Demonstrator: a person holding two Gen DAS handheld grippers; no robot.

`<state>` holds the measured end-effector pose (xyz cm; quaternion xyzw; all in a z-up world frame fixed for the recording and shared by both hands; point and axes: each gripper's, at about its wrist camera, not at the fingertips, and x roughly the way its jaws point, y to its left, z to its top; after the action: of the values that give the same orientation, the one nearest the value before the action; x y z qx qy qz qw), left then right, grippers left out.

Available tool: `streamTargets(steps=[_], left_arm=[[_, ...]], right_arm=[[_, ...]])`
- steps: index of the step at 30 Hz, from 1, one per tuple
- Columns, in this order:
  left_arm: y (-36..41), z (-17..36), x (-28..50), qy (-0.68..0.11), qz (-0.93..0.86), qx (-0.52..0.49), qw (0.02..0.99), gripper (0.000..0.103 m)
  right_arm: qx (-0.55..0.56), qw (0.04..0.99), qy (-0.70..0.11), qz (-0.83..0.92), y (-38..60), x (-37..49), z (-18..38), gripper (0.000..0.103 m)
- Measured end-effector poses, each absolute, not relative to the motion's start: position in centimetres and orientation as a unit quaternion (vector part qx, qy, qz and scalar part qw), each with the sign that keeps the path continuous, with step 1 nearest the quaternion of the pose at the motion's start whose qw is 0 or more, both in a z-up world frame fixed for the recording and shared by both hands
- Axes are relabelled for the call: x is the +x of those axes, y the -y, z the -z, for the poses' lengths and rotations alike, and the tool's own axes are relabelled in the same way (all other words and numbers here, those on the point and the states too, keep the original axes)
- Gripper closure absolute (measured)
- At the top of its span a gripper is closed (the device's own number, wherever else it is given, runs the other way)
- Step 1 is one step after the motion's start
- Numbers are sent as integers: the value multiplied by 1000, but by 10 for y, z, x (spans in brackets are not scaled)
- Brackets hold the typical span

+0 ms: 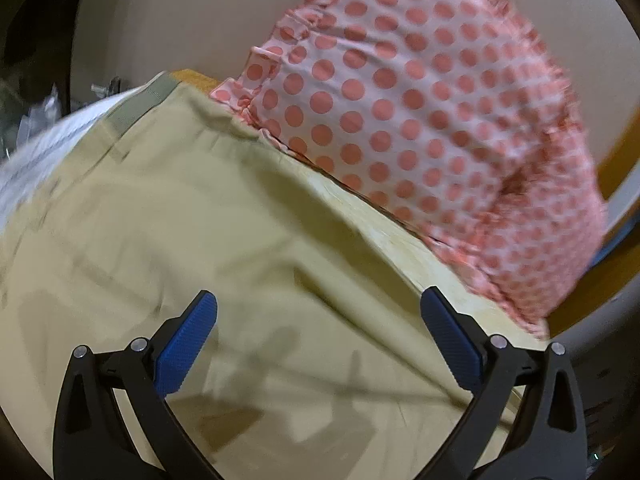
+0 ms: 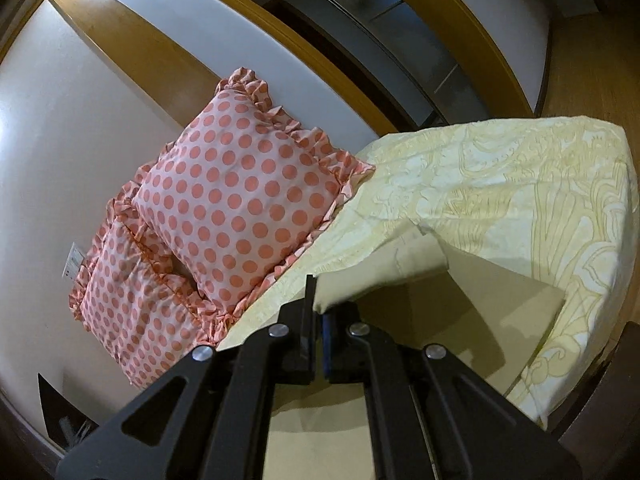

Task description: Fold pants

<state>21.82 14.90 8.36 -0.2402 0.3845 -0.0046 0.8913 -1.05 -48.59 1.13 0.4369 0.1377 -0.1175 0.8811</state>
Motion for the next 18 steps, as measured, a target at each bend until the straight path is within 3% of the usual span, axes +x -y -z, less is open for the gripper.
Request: streamTargets(steps=[4,7,9,10,11,15,18], left_arm=[[-140,-78,286,-441,-59,-212,870,1],[-133,-64,327,-487,-94,-194,846,9],[-131,-52,345,-503,-118,-173,838,39],[-132,-47,350,-510,-117,-172,834,78],[-138,-41,349,-518,-112,-186,827,92],[-167,-60,299,-468,-79,-240,847,99],[-192,-101,196,-385,-58,-248,887,99]], right_arm=[[430,883,-147,118,486,-8,-7,101],[423,885,-153,119,486,-5,-4,101],[423,885,-155,117,487,-3,-2,101],[424,885,-155,114,488,-2,-2,101],[425,885,-154,108,489,-1,-3,101],[422,893,-133,81,491,-5,-13,101],[417,897,-128,69,492,-13,-16,101]])
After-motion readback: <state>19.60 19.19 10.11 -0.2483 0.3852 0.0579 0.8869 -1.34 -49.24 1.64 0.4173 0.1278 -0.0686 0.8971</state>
